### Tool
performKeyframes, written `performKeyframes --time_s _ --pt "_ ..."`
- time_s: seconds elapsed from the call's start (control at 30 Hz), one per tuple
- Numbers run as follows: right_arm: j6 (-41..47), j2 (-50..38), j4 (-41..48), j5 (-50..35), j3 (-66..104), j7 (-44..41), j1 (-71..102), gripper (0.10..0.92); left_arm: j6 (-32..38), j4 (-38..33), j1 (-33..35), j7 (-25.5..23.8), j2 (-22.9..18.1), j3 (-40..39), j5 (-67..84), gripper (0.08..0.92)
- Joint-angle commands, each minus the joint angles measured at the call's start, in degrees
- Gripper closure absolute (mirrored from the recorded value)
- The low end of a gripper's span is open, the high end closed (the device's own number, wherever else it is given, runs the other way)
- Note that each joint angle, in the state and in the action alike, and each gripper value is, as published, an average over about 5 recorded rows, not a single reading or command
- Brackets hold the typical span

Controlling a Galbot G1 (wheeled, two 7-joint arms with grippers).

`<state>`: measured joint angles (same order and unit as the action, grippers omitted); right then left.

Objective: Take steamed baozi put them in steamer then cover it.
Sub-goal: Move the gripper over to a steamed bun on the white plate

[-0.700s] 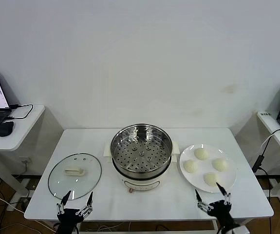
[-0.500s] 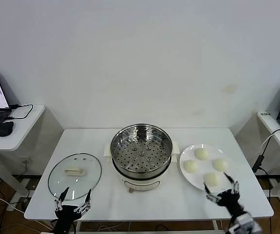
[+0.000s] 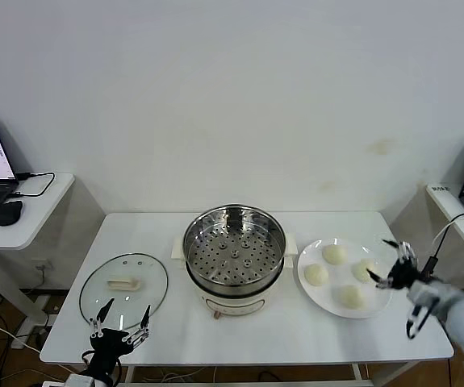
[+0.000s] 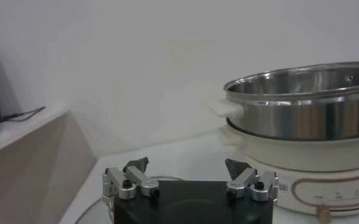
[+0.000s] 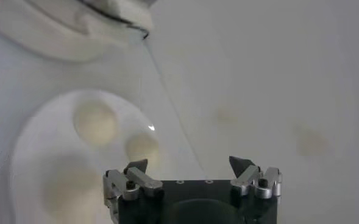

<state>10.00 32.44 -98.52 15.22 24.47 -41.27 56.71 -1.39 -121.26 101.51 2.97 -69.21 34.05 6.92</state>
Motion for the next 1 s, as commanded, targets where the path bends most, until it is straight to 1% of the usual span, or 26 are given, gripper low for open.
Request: performKeyframes --time_s 0.03,0.23,0.43,0.73,1.0 --pt "2.4 -9.8 7.1 -0.6 -13.5 -11.0 -18.1 0.203 -0.3 0.0 -0.2 -0.3 0.3 0.2 -1.9 0.177" --pt "1.1 -7.4 15.6 -3.5 -39.8 -16.7 -40.7 0.203 -0.3 0.2 -0.2 -0.3 0.2 0.1 -2.0 0.177" --pt "-1.2 -0.7 25.0 -2.3 -54.8 -20.5 -53.3 0.203 -0.3 0.4 -0.3 -0.3 0.3 1.0 -1.5 0.177" --pt "-4.0 10.4 38.1 0.8 -59.8 -21.1 -56.1 0.203 -0.3 0.7 -0.7 -0.4 0.3 2.0 -1.0 0.177" --pt "-3.9 15.8 42.9 2.6 -60.3 -19.4 -55.2 0.202 -0.3 0.9 -0.9 -0.5 0.7 2.6 -0.8 0.177"
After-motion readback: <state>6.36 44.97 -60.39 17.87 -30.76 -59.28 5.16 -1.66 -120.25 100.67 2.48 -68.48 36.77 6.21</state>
